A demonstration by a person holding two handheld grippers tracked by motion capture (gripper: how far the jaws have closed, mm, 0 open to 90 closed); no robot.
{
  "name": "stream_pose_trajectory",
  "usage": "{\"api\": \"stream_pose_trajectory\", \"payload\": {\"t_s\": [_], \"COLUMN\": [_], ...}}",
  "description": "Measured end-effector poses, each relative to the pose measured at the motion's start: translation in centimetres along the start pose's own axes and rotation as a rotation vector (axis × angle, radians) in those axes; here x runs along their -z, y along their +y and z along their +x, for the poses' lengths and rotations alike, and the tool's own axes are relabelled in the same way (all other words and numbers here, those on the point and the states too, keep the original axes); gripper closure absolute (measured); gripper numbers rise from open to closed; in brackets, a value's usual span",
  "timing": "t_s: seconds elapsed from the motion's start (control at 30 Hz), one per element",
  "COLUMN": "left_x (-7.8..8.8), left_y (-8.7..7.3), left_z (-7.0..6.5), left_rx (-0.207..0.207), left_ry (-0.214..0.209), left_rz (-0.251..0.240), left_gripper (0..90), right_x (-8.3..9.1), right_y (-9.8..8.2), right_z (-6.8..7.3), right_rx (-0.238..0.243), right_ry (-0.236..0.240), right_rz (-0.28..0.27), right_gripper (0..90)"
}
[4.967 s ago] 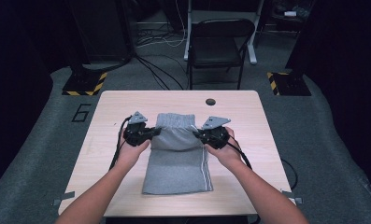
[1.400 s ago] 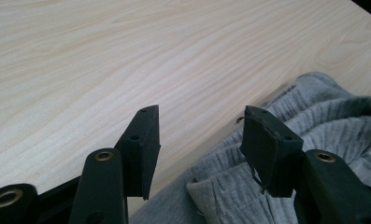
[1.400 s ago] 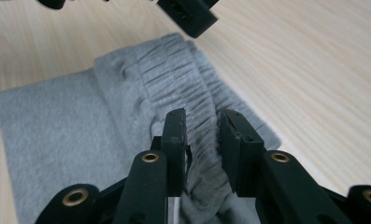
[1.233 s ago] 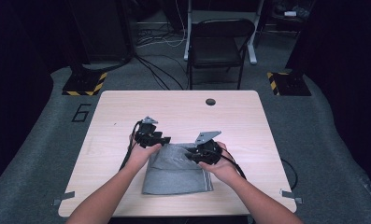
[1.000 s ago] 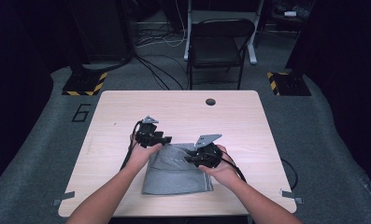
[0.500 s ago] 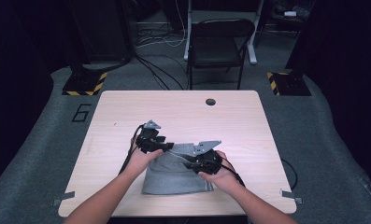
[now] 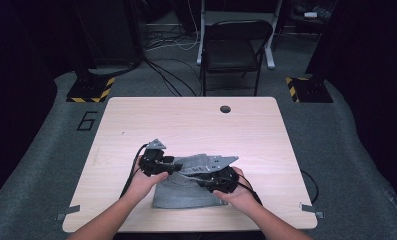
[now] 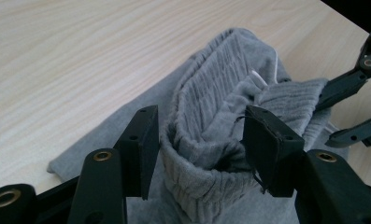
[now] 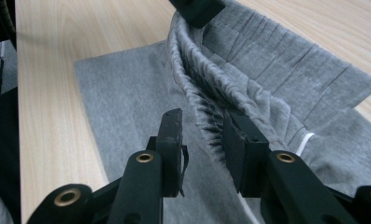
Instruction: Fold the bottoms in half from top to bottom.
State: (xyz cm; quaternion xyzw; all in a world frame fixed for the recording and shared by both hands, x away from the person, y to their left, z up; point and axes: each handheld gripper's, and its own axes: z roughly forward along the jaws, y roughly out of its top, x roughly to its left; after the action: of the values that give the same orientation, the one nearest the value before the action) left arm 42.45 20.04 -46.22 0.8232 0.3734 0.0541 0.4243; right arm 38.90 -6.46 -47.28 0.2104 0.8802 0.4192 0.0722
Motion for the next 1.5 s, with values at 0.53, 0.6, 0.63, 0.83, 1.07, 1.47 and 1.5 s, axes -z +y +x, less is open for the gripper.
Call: {"api": "stream_pose_trajectory", "payload": {"t_s": [0.53,0.6,0.63,0.83,1.07,1.47,1.5], "left_x": [1.3,1.5,1.5,1.7,2.9,2.7,2.4], "left_y": [-3.1,-3.6,-3.7,-4.7,-5.5,-3.9,-3.8], "left_z": [-1.5,-1.7,-1.8,-2.4,-3.5,-2.5,-2.4], "left_rx": [0.005,-0.002,0.000,0.003,-0.010,-0.034,-0.047], "left_ry": [-0.034,-0.033,-0.031,-0.023,-0.044,0.017,0.023], "left_rz": [0.003,0.009,0.009,0.024,0.046,0.015,0.020], "left_gripper": [47.3,47.3,47.3,47.5,47.5,46.3,46.2], "right_x": [1.4,1.7,1.7,2.8,4.5,3.4,2.8], "right_y": [-1.3,-1.6,-1.6,-1.9,-1.8,-0.4,-0.2], "right_z": [1.6,1.9,1.9,2.3,2.2,0.7,0.6], "right_rx": [0.017,0.008,0.008,-0.022,-0.042,-0.065,-0.050], "right_ry": [0.013,0.020,0.020,0.008,-0.025,-0.083,-0.084], "right_rz": [0.002,0.010,0.010,-0.019,-0.088,-0.104,-0.091], "right_gripper": [66.1,65.5,65.5,63.9,62.4,59.5,59.2]}}
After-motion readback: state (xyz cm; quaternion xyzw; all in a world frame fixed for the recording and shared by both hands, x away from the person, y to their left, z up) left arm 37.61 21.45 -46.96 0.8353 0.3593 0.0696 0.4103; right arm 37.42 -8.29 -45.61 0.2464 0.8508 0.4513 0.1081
